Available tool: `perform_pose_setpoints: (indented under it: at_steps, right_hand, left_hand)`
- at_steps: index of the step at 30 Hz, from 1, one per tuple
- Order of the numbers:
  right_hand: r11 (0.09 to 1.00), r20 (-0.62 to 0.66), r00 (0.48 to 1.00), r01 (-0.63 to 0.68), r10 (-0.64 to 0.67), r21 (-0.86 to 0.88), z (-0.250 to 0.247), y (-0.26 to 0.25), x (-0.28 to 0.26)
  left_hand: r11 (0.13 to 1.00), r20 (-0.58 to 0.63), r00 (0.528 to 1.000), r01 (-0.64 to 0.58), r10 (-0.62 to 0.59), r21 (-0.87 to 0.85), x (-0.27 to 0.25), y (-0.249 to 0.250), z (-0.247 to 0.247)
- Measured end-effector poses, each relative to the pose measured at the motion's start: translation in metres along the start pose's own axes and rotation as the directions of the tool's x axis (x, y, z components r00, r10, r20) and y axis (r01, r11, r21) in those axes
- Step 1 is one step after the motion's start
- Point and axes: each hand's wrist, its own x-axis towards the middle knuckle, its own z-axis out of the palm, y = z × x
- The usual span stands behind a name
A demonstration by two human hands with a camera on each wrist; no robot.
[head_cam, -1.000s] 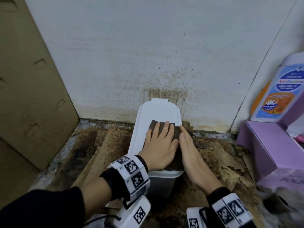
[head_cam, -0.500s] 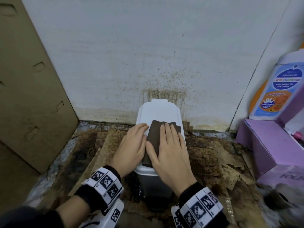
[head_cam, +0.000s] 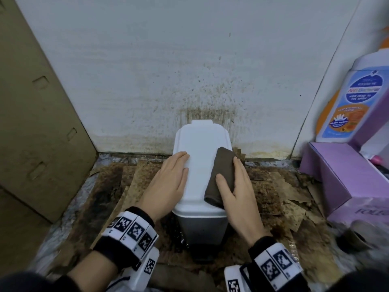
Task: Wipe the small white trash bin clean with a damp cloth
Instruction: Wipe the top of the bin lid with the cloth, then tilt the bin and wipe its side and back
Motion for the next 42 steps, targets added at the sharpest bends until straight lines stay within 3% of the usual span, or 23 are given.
perform_pose_setpoints:
  at_steps: [4,8,12,15,20,24,28,34,38,42]
  right_hand:
    - [0.964,0.006,0.998,-0.059,0.059,0.258,0.001,0.006,0.002]
    - [0.858,0.076,0.983,-0.182,0.167,0.481,0.002,0.01,0.003]
    - [0.819,0.125,0.966,-0.257,0.225,0.513,0.015,0.014,0.001]
    - [0.815,0.142,0.968,-0.252,0.208,0.523,0.028,0.012,0.001]
    - [0.783,0.165,0.974,-0.221,0.153,0.581,0.044,0.003,0.001]
    - [0.744,0.156,0.978,-0.208,0.14,0.635,0.056,-0.014,-0.003]
    - [0.742,0.147,0.983,-0.181,0.112,0.645,0.075,-0.019,0.0]
    - [0.753,0.166,0.983,-0.166,0.076,0.637,0.092,-0.01,0.004]
    - [0.714,0.105,0.989,-0.149,0.106,0.684,0.101,-0.02,-0.001]
    - [0.801,0.019,0.998,-0.059,0.06,0.595,0.111,-0.031,-0.023]
  left_hand:
    - [1.0,0.016,1.0,-0.004,0.004,0.004,0.0,-0.004,-0.004]
    - [1.0,0.015,1.0,0.014,-0.014,0.006,0.0,-0.011,-0.007]
    - [0.992,-0.036,0.995,-0.088,0.092,0.085,-0.003,-0.022,-0.017]
    - [0.972,0.023,0.98,-0.197,0.195,0.13,-0.003,-0.031,-0.022]
    - [0.994,-0.075,0.993,-0.096,0.092,-0.053,-0.006,-0.036,-0.028]
    - [0.995,-0.188,0.98,0.057,-0.072,-0.082,-0.003,-0.015,-0.027]
    - [0.979,-0.207,0.957,0.2,-0.204,-0.042,0.004,-0.006,-0.019]
    - [0.98,-0.195,0.964,0.16,-0.18,-0.115,0.009,-0.016,-0.018]
    - [0.977,-0.202,0.957,0.191,-0.207,-0.096,0.008,-0.017,-0.016]
    - [0.97,-0.169,0.957,0.22,-0.235,-0.104,0.008,-0.016,-0.015]
